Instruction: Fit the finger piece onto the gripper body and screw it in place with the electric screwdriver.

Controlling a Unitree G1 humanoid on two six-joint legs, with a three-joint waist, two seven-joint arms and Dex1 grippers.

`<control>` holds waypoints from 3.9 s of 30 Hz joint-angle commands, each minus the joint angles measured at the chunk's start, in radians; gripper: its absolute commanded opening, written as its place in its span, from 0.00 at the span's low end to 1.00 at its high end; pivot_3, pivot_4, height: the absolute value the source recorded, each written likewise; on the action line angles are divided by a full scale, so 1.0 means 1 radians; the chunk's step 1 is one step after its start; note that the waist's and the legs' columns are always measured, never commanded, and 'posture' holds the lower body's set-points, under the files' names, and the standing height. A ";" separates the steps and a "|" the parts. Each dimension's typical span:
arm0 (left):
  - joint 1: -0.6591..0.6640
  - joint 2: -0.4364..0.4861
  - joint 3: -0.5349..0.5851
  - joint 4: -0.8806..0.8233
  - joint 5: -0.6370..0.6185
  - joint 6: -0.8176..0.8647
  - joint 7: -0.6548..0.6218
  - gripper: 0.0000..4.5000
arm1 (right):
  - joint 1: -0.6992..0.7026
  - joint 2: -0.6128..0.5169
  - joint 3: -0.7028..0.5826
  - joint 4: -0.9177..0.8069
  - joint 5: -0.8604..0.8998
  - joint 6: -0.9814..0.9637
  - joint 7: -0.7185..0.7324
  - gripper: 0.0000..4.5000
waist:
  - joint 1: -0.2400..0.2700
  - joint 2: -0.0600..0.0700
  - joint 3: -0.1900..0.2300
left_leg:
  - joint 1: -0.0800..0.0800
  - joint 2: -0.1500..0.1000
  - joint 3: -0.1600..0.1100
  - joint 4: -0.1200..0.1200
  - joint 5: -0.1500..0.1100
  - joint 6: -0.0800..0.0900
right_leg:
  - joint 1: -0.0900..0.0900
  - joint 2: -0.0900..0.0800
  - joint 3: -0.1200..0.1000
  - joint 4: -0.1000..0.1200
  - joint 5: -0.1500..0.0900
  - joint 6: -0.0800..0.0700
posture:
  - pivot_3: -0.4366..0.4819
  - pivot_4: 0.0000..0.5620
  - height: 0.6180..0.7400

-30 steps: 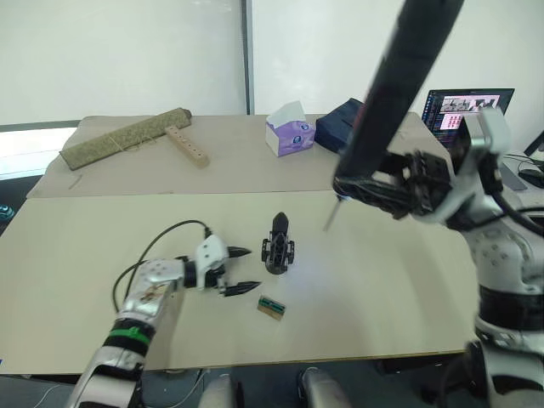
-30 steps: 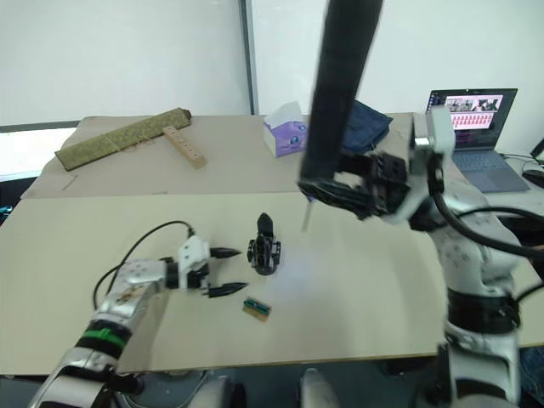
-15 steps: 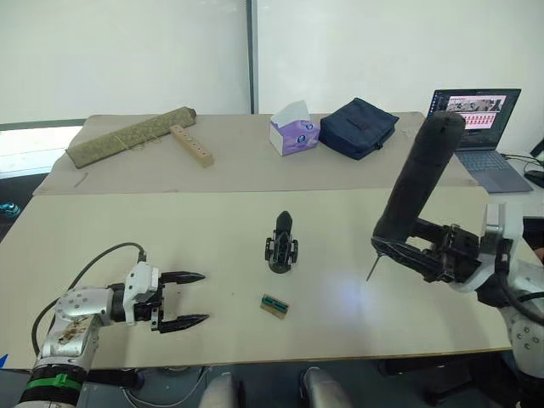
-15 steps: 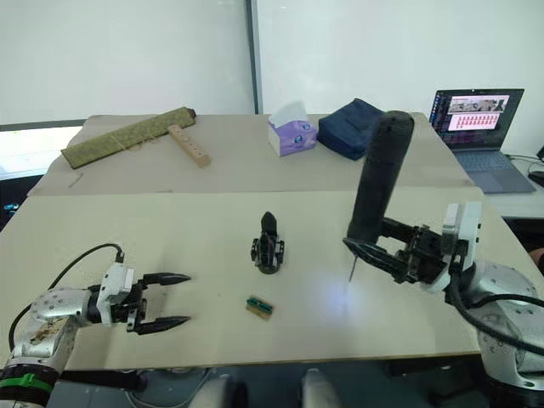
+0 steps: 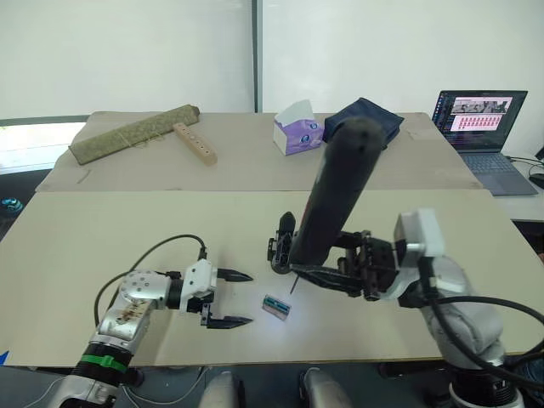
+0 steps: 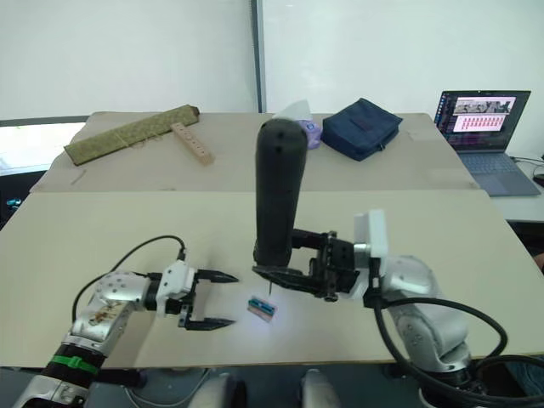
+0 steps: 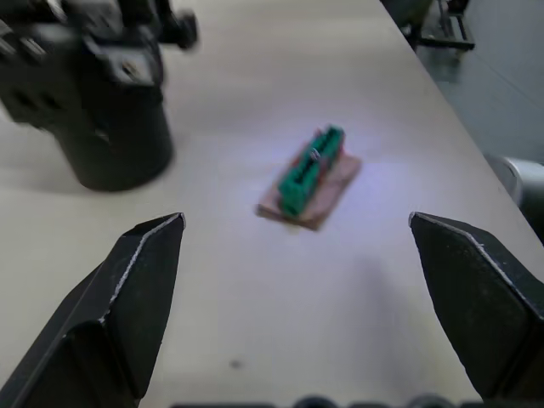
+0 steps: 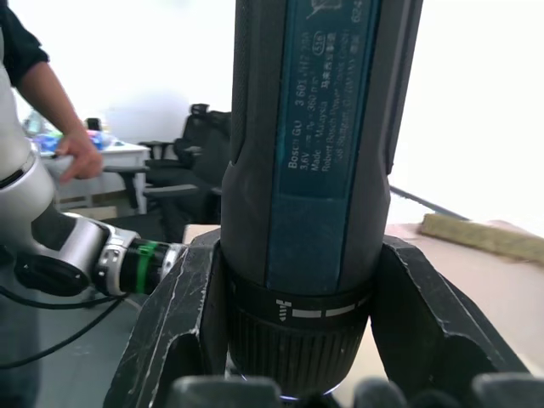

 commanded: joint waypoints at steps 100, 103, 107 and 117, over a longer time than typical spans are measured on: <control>-0.056 -0.104 -0.131 0.093 0.107 -0.009 0.061 0.99 | -0.081 0.083 0.100 0.275 -0.184 -0.240 0.150 0.43 | 0.020 0.001 -0.001 | -0.001 -0.001 -0.002 0.009 0.000 0.000 | 0.004 0.000 -0.001 0.002 0.001 0.002 | 0.48 0.27 1.00; -0.057 -0.104 -0.131 0.095 0.108 -0.009 0.061 0.99 | -0.082 0.083 0.100 0.278 -0.187 -0.242 0.152 0.43 | 0.020 0.001 -0.001 | -0.001 -0.001 -0.002 0.009 0.000 0.000 | 0.003 0.000 -0.001 0.002 0.001 0.002 | 0.48 0.27 1.00; -0.057 -0.104 -0.131 0.095 0.108 -0.010 0.063 0.99 | -0.082 0.082 0.099 0.281 -0.191 -0.244 0.153 0.43 | 0.020 0.001 -0.001 | -0.001 -0.001 -0.002 0.009 0.000 0.000 | 0.004 0.000 -0.001 0.002 0.001 0.002 | 0.48 0.27 1.00; -0.058 -0.103 -0.131 0.094 0.107 -0.007 0.061 0.99 | -0.083 0.084 0.091 0.288 -0.198 -0.243 0.157 0.43 | 0.020 0.002 -0.001 | -0.001 -0.001 -0.002 0.009 0.000 0.000 | 0.004 0.000 -0.001 0.002 0.001 0.002 | 0.48 0.27 1.00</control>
